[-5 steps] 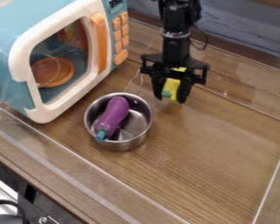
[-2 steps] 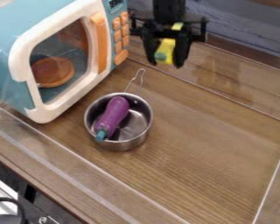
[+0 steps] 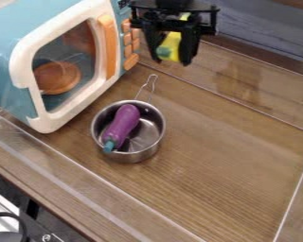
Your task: Put the banana in the silver pot
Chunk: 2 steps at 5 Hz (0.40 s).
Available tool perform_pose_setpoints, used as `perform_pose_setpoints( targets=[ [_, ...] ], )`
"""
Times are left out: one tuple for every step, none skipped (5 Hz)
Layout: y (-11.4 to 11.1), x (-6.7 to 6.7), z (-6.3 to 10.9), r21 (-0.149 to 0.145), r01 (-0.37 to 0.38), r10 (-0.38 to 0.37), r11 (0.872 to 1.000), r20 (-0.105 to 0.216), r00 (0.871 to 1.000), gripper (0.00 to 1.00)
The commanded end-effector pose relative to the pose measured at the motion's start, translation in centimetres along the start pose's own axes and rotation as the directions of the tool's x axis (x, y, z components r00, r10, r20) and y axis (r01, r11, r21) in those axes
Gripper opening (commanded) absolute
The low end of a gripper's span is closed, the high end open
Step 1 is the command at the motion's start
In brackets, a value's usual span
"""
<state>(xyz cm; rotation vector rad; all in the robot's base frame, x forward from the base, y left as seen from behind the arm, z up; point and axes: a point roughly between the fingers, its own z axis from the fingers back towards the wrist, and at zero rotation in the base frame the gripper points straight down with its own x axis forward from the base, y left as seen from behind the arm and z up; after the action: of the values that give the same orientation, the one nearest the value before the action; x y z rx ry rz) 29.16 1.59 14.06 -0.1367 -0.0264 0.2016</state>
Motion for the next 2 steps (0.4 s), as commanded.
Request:
perform_pose_setpoints(
  targets=[
    [0.25,-0.75,1.67,-0.001,0.021,-0.021,1.0,0.051,0.998,0.0],
    [0.56,-1.58,1.71,0.003,0.032,-0.033,0.999,0.047,0.998,0.0]
  ],
)
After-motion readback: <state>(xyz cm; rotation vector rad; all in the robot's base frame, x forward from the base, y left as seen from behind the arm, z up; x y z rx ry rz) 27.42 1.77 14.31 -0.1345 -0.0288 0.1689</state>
